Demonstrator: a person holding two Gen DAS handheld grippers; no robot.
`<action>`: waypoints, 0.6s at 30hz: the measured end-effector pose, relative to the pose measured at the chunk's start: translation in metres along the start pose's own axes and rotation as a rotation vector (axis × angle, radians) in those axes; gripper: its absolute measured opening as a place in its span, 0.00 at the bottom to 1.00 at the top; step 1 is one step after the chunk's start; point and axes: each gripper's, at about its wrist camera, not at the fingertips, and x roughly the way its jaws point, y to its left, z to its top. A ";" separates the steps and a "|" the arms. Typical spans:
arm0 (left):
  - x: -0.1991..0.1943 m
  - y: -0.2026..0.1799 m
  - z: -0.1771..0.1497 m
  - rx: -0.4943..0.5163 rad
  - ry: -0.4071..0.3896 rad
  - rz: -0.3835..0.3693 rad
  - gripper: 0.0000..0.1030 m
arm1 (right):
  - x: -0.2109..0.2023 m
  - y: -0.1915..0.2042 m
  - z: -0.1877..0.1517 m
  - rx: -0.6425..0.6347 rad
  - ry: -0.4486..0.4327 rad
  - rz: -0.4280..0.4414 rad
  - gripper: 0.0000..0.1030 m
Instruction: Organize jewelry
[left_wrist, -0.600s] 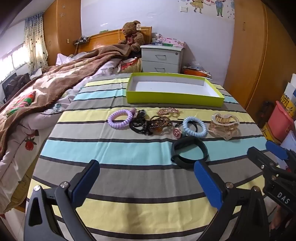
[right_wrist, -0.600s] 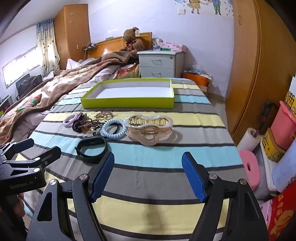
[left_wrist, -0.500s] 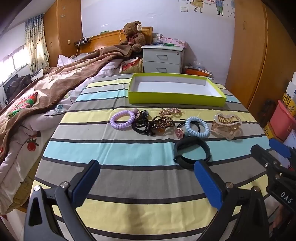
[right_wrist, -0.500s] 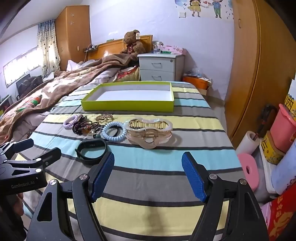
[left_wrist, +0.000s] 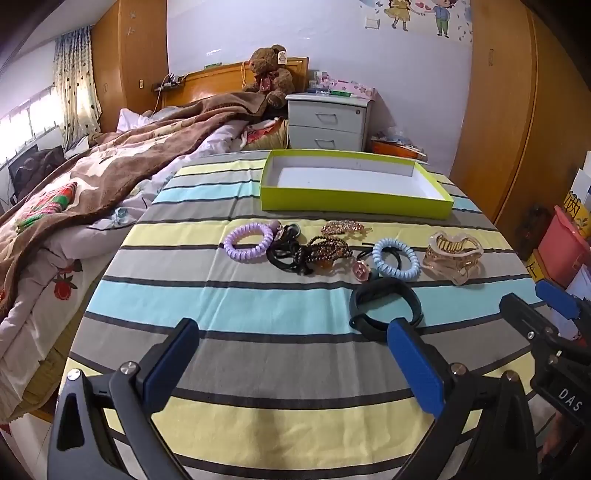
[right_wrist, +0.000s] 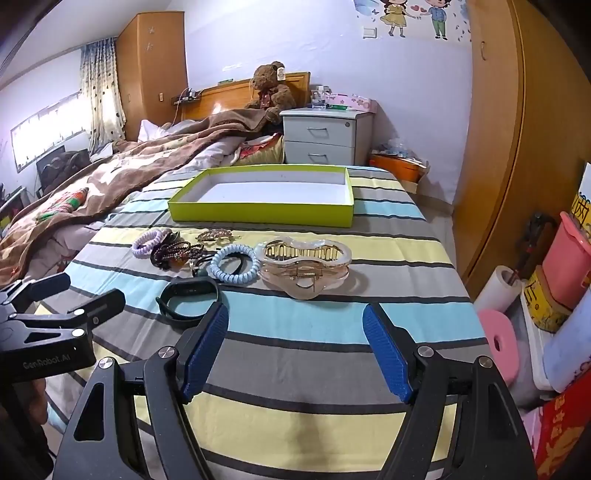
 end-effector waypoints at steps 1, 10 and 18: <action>-0.001 0.000 0.000 0.000 -0.005 0.003 1.00 | 0.000 0.000 0.000 0.000 0.000 0.001 0.73; -0.003 0.004 0.002 -0.015 -0.010 0.006 1.00 | -0.002 0.000 0.001 0.006 -0.003 -0.003 0.73; -0.004 0.005 0.002 -0.018 -0.009 0.008 1.00 | -0.003 0.000 0.001 0.007 -0.005 -0.003 0.73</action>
